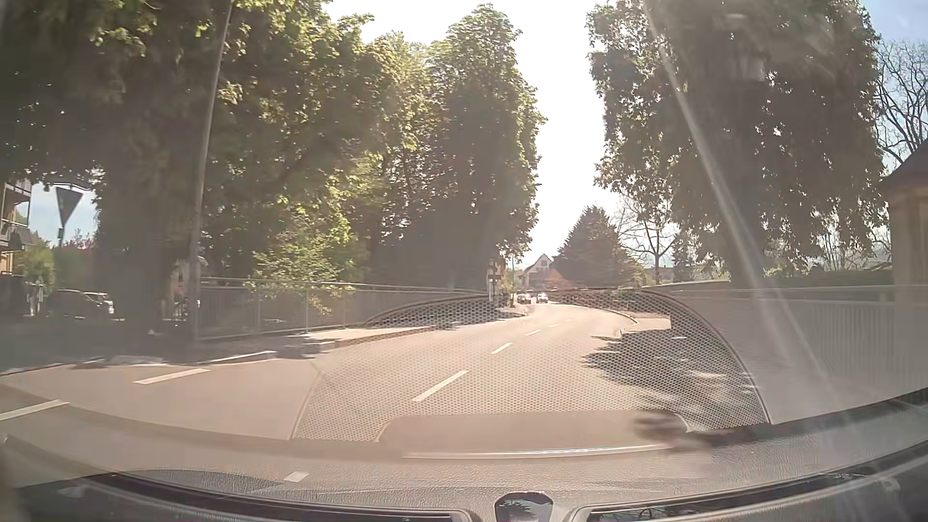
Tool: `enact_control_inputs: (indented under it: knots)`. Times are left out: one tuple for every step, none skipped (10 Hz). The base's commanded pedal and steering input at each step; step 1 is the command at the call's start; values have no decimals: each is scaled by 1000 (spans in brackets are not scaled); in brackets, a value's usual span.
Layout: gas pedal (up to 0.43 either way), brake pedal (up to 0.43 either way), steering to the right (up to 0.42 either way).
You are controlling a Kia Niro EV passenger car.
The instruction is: Follow the waypoints while adhering to traffic rules and regulations
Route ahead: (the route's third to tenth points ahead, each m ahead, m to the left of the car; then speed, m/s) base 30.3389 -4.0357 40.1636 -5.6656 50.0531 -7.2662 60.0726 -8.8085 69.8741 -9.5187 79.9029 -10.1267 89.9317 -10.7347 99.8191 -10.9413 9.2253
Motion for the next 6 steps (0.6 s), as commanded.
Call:
enact_control_inputs:
  knots:
    - [79, 0, 87]
    - [79, 0, 79]
    - [87, 0, 74]
    - [87, 0, 68]
    - [87, 0, 64]
    - [87, 0, 60]
